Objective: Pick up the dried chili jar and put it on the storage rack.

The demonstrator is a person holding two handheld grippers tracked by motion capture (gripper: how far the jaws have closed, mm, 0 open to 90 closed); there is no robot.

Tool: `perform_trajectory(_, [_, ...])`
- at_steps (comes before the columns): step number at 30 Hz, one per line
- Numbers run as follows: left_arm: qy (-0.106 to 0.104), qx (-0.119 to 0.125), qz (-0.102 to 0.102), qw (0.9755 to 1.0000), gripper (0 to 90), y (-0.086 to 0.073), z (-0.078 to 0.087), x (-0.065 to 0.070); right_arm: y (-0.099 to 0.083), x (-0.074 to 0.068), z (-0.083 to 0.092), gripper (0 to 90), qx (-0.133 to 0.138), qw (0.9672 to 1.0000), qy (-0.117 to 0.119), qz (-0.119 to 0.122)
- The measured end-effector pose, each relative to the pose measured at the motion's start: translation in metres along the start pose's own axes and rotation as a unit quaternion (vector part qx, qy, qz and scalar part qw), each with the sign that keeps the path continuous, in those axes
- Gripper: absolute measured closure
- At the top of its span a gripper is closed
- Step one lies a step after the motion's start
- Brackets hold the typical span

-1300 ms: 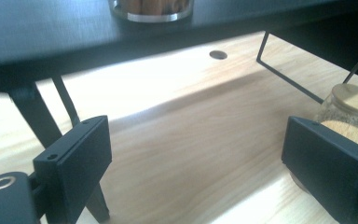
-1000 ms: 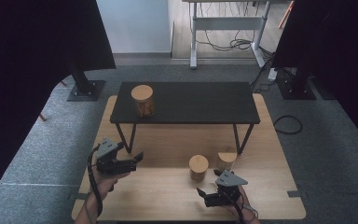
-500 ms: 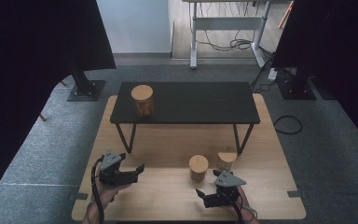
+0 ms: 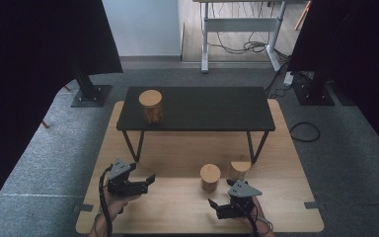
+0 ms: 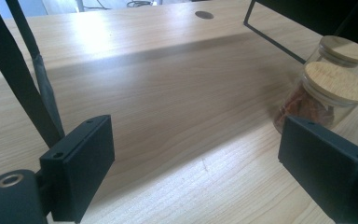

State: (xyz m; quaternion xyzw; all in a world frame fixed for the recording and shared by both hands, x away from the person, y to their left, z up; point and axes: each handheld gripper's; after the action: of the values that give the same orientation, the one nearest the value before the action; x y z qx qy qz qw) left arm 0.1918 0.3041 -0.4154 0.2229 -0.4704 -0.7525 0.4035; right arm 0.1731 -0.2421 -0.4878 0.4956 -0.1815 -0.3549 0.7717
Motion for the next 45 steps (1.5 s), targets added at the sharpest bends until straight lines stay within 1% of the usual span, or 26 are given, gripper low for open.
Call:
perform_trajectory(3, [-0.001,0.001,0.003,1.0,9.9,-0.001,0.0,-0.001,0.0,-0.001,0.0,1.5,0.0,1.0,-0.003,-0.001])
perform_trajectory(8, [-0.002,0.001,0.004,1.0,9.9,-0.001,-0.002,-0.002,0.001,-0.006,0.001,5.4,0.002,0.9998,-0.018,0.0])
perform_trajectory(11, [-0.004,-0.003,0.005,1.0,9.9,-0.002,-0.004,-0.002,0.001,-0.008,0.0,5.6,0.001,0.9997,-0.025,-0.003])
perform_trajectory(19, [-0.006,-0.003,0.003,1.0,10.0,-0.001,-0.004,-0.001,0.0,-0.007,0.0,4.7,0.002,0.9995,-0.028,-0.015])
perform_trajectory(21, [-0.011,-0.001,0.006,0.9999,9.9,-0.002,-0.004,-0.003,0.0,-0.008,0.001,4.1,0.003,0.9994,-0.03,-0.014])
perform_trajectory(23, [-0.017,0.004,0.01,0.9998,10.0,-0.002,-0.003,-0.006,0.0,-0.008,0.001,3.5,0.005,0.9995,-0.03,-0.014])
perform_trajectory(27, [-0.018,0.012,0.019,0.9996,10.3,-0.004,0.0,-0.01,0.001,-0.008,0.002,3.2,0.007,0.9995,-0.029,-0.014])
perform_trajectory(29, [-0.012,0.012,0.019,0.9997,10.3,-0.004,0.001,-0.01,0.001,-0.006,0.003,3.2,0.007,0.9995,-0.026,-0.015])
perform_trajectory(32, [-0.012,0.013,0.015,0.9997,10.5,-0.002,0.001,-0.01,0.001,-0.005,0.002,3.2,0.005,0.9996,-0.022,-0.017])
perform_trajectory(37, [-0.012,0.011,0.011,0.9998,10.5,-0.001,0.001,-0.009,0.003,-0.004,-0.003,3.2,0.005,0.9995,-0.015,-0.028])
perform_trajectory(43, [-0.009,0.007,0.013,0.9999,10.5,-0.002,-0.001,-0.01,0.006,-0.005,-0.01,2.9,0.004,0.9994,-0.015,-0.03])
perform_trajectory(45, [-0.014,0.006,0.017,0.9997,10.5,-0.003,-0.002,-0.012,0.007,-0.007,-0.012,2.5,0.004,0.9993,-0.018,-0.032])
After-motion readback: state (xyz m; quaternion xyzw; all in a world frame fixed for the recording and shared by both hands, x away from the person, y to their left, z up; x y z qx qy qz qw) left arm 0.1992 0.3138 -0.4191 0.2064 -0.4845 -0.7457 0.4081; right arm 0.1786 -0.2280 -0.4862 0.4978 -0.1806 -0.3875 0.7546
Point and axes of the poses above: each handheld gripper's, and its own axes: z roughly backward along the jaws, y roughly out of its top, x roughly to its right, and after that the axes turned 4 degrees about -z, right-handed
